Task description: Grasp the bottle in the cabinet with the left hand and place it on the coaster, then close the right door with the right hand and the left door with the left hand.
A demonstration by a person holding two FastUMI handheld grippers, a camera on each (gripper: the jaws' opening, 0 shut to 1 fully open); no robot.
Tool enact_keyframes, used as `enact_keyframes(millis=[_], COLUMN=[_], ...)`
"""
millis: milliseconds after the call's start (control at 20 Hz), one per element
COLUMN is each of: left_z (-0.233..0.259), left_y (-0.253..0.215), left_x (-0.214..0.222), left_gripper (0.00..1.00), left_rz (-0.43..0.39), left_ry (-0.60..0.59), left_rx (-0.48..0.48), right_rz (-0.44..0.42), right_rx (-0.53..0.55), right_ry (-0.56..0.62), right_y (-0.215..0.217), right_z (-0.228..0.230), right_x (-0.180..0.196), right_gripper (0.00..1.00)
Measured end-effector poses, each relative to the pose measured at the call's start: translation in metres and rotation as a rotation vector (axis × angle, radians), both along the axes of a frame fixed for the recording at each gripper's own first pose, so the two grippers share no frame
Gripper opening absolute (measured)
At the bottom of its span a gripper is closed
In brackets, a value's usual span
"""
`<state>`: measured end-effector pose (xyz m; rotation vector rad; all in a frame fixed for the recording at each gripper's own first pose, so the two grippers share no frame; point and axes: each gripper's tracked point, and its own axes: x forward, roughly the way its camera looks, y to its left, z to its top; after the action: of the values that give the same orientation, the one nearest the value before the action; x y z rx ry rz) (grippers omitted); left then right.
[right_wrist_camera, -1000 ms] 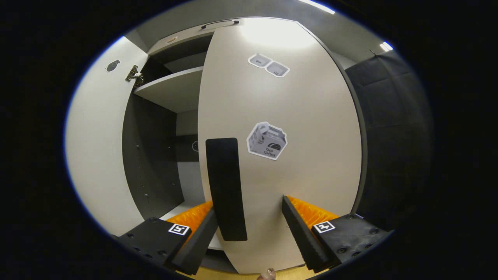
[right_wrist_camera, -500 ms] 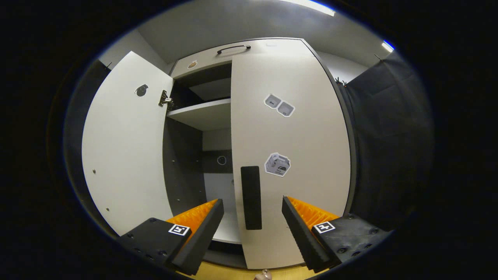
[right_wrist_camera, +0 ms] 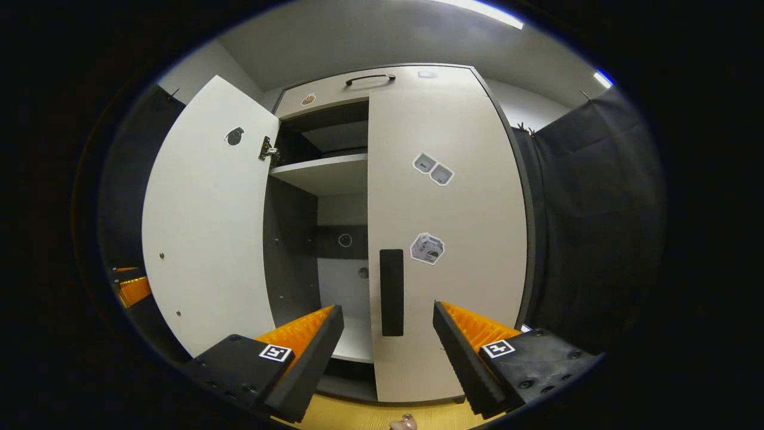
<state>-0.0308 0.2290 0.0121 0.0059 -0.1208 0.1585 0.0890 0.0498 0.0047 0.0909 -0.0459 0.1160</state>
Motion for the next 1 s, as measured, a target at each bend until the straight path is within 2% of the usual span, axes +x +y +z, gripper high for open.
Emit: enact_keyframes(millis=[250, 550, 750, 1000], left_z=[0.0, 0.007, 0.004, 0.006], left_y=[-0.004, -0.033, -0.065, -0.1], left_x=[0.012, 0.02, 0.028, 0.043], left_gripper=[0.96, 0.94, 0.94, 0.94], left_rz=[-0.07, -0.136, -0.188, -0.195], left_ry=[-0.009, -0.004, 0.005, 0.002], left_rx=[-0.037, 0.054, 0.012, 0.018], right_rz=[-0.046, -0.08, -0.078, -0.054], right_rx=[-0.004, -0.002, 0.01, -0.002], right_ry=[0.014, 0.033, 0.039, 0.052], right_y=[-0.009, -0.026, -0.04, -0.061], right_z=[-0.003, -0.007, -0.007, -0.011], right_x=[-0.007, -0.014, -0.017, -0.01], right_gripper=[0.99, 0.99, 0.98, 0.98])
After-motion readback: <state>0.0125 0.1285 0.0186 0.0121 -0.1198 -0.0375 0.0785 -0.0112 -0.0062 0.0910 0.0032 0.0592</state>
